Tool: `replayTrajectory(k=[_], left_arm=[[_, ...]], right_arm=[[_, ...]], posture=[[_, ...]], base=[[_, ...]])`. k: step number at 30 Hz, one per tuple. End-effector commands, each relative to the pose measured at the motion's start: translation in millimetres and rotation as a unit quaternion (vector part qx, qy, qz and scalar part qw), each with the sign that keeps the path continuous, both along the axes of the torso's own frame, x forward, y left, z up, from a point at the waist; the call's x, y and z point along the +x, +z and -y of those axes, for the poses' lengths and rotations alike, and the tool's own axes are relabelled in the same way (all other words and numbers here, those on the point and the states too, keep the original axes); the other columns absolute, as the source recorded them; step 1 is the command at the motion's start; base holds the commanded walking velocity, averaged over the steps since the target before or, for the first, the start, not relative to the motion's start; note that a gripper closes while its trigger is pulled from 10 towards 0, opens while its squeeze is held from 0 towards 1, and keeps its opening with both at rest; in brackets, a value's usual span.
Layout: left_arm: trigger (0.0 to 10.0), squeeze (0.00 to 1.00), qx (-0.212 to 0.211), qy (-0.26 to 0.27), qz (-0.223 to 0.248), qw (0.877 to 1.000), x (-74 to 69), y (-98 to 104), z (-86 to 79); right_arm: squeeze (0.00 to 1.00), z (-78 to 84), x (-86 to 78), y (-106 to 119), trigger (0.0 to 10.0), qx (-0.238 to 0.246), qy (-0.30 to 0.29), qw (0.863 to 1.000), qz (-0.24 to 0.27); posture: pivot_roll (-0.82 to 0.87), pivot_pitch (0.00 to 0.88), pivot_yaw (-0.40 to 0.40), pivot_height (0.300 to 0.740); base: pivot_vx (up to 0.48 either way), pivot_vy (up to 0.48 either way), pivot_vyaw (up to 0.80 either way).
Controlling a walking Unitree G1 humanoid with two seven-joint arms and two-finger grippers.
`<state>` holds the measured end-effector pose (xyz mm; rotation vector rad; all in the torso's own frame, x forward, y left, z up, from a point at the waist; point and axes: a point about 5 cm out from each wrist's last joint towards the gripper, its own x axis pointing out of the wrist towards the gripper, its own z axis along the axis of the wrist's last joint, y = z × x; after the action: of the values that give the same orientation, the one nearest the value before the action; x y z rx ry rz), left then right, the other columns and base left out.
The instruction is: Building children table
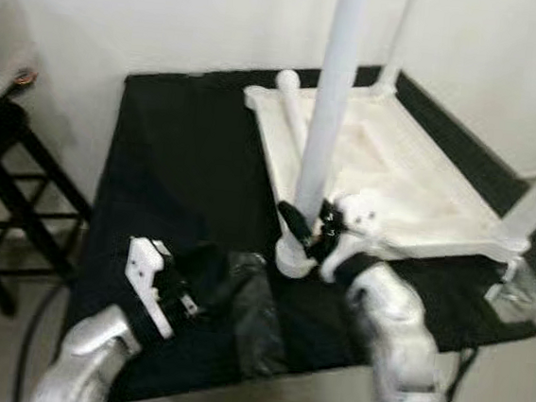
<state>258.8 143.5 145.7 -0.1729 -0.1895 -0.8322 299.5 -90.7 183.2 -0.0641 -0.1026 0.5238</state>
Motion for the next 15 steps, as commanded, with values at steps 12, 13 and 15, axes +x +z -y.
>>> replayTrajectory(k=[12,13,15], left_arm=[[10.0,0.00,0.005,-0.002,-0.004,1.000,-0.1,-1,-1.5],[10.0,0.00,0.005,-0.002,-0.004,1.000,-0.1,-1,-1.5],[10.0,0.00,0.005,-0.004,-0.005,1.000,-0.1,-1,-0.7]], right_arm=[[1.00,5.1,-0.5,-26,10.0,-0.031,-0.047,0.994,-0.096],[1.00,5.1,-0.5,-26,10.0,-0.031,-0.047,0.994,-0.096],[1.00,7.7,5.6,-17,10.0,-0.024,-0.033,0.996,-0.082]], posture=[[-0.06,0.185,0.022,0.740],[-0.06,0.185,0.022,0.740],[-0.07,0.184,0.023,0.740]], base=[[0.000,0.000,0.00],[0.000,0.000,0.00],[0.000,0.000,0.00]])
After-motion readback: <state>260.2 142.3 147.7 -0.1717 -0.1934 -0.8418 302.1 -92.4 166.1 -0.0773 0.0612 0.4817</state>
